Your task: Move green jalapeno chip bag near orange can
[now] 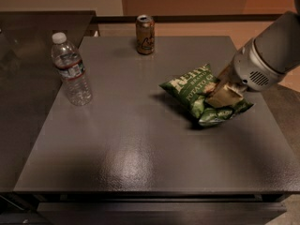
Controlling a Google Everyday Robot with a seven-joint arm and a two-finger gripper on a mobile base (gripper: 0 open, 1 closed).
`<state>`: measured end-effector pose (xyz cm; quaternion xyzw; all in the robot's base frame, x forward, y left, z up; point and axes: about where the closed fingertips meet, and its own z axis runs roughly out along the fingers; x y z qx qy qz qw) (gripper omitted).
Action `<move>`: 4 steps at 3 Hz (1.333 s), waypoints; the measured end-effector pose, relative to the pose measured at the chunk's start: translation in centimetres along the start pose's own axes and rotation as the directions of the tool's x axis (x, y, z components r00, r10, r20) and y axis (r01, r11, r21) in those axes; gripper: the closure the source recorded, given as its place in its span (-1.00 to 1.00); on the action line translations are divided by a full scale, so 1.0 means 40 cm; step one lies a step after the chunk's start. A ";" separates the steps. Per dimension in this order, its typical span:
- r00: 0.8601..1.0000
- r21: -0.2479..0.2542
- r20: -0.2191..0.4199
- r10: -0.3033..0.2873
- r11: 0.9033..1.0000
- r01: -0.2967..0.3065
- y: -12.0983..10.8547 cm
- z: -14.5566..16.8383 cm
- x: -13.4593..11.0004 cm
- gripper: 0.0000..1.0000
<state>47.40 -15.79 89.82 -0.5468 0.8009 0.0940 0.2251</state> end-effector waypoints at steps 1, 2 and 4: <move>0.999 0.041 0.029 -0.017 0.999 0.016 -0.039 -0.037 -0.037 1.00; 0.996 0.090 0.056 -0.065 0.994 0.060 -0.111 -0.062 -0.094 1.00; 0.989 0.153 0.102 -0.111 0.984 0.095 -0.277 -0.040 -0.193 1.00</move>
Offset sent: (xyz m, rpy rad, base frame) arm 0.0877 0.0082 0.0755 0.0164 -0.2183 0.0439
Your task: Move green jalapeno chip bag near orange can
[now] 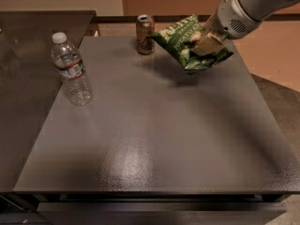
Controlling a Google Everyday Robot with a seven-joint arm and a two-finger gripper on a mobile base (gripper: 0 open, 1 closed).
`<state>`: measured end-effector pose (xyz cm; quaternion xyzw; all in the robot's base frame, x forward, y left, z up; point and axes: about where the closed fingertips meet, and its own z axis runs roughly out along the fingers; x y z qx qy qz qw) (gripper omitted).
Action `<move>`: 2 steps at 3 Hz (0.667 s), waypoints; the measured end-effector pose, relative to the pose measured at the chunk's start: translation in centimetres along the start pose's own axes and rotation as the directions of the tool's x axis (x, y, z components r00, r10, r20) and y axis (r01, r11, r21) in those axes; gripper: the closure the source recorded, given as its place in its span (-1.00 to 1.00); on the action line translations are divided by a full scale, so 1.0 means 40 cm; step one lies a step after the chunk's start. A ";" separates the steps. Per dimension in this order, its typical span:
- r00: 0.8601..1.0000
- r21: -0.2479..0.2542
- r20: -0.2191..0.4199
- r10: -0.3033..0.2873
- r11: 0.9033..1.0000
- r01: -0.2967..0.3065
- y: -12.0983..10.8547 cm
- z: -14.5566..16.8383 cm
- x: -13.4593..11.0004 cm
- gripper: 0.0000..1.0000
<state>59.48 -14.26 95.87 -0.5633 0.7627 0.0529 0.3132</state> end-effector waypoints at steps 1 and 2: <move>1.000 0.010 0.007 -0.002 1.000 0.002 -0.060 0.058 -0.009 1.00; 1.000 0.014 0.014 0.002 1.000 -0.002 -0.105 0.108 -0.006 1.00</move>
Offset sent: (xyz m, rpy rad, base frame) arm 0.0857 0.0031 -0.0334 0.0201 -0.0270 -0.0154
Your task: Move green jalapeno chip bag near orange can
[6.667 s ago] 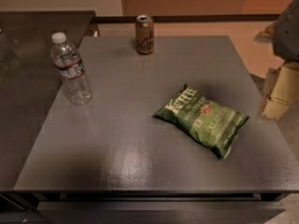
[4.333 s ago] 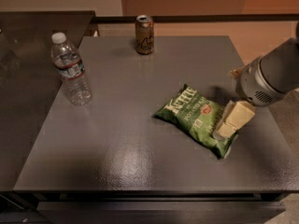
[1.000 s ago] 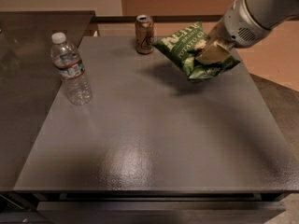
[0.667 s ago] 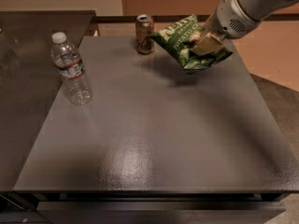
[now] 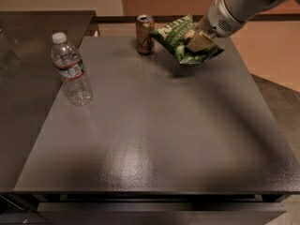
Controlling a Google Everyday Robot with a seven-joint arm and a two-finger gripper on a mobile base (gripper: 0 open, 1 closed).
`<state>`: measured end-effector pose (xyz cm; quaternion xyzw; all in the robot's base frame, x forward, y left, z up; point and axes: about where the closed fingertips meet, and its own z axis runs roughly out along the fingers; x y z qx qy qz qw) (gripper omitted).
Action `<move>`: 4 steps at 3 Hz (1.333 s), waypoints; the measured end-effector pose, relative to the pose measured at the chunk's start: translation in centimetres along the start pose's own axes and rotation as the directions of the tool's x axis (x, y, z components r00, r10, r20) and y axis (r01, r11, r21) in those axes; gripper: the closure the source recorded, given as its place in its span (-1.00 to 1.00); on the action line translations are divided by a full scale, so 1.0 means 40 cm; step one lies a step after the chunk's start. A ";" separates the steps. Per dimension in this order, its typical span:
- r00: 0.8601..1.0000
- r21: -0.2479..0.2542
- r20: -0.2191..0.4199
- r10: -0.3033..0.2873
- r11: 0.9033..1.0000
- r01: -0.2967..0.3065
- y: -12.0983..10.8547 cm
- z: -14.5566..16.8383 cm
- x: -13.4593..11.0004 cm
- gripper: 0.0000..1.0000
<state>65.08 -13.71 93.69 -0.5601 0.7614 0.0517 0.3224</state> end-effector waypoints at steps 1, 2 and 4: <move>1.000 -0.012 0.000 -0.013 1.000 0.013 -0.030 0.048 0.002 0.65; 1.000 -0.026 -0.012 -0.026 0.999 0.026 -0.043 0.088 0.009 0.17; 0.998 -0.050 -0.026 -0.056 0.997 0.055 -0.057 0.133 0.021 -0.76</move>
Offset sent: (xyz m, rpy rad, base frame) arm 0.0424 0.0054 -0.0358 -0.0354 0.0195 0.0424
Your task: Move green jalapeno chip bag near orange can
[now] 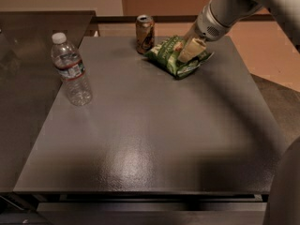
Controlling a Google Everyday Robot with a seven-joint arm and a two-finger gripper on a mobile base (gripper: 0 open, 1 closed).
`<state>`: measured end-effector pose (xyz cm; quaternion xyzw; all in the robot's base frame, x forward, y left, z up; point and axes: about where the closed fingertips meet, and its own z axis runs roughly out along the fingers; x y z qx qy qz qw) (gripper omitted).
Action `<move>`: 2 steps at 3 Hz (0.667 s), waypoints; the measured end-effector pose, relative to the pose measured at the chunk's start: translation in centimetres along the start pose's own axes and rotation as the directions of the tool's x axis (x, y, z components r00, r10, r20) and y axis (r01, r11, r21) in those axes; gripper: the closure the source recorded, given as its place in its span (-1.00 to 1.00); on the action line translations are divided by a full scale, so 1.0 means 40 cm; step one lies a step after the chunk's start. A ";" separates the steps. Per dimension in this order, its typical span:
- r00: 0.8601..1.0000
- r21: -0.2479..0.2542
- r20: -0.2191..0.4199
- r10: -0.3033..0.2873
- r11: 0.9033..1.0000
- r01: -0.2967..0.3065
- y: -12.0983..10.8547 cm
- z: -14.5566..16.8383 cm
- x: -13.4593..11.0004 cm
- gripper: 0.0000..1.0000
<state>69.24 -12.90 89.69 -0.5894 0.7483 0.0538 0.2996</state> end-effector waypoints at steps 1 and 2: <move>1.000 -0.004 0.000 -0.001 1.000 0.001 0.002 0.007 -0.001 -1.00; 1.000 -0.004 0.000 -0.001 1.000 0.001 0.002 0.007 -0.001 -1.00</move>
Offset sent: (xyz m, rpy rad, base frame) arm 0.0004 0.0013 -0.0020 -0.0001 0.0030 0.0022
